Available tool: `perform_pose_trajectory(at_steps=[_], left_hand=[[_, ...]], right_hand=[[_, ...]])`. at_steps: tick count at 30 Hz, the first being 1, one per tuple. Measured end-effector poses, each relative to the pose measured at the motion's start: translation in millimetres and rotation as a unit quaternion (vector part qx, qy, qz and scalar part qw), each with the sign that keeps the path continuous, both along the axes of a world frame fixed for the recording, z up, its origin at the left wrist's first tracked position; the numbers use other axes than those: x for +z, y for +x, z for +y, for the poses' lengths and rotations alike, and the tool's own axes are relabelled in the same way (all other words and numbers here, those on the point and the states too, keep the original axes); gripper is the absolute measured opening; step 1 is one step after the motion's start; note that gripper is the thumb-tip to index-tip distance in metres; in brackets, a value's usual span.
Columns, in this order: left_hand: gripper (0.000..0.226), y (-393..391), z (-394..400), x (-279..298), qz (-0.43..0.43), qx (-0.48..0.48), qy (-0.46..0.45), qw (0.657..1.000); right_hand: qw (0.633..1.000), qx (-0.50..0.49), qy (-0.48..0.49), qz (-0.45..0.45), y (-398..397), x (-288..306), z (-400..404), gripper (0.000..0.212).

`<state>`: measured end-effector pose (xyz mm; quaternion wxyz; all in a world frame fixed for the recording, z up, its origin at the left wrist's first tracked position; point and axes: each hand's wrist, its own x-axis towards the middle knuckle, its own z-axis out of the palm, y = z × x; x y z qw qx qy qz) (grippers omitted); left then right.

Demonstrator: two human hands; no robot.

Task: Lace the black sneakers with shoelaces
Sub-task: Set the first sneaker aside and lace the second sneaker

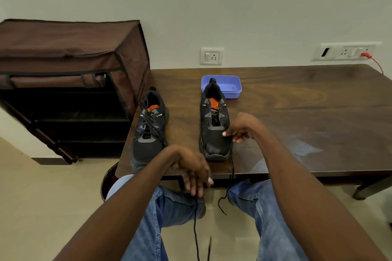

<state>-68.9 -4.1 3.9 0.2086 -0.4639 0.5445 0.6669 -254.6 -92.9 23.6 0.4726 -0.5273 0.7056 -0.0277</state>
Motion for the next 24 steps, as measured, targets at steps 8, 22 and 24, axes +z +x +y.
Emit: perform_pose_trajectory(at_steps=[8, 22, 24], left_hand=[[0.023, 11, -30, -7, -0.050, 0.287, -0.278, 0.915], [0.043, -17, -46, -8, -0.080, 0.382, -0.378, 0.840], [0.045, -17, -44, -7, -0.074, 0.376, -0.382, 0.841]], right_hand=[[1.000, 0.019, 0.001, 0.024, -1, 2, 2, 0.010], [1.000, 0.011, -0.016, -0.008, -1, 1, 4, 0.018], [1.000, 0.016, -0.018, -0.001, 0, 2, 5, 0.017]])
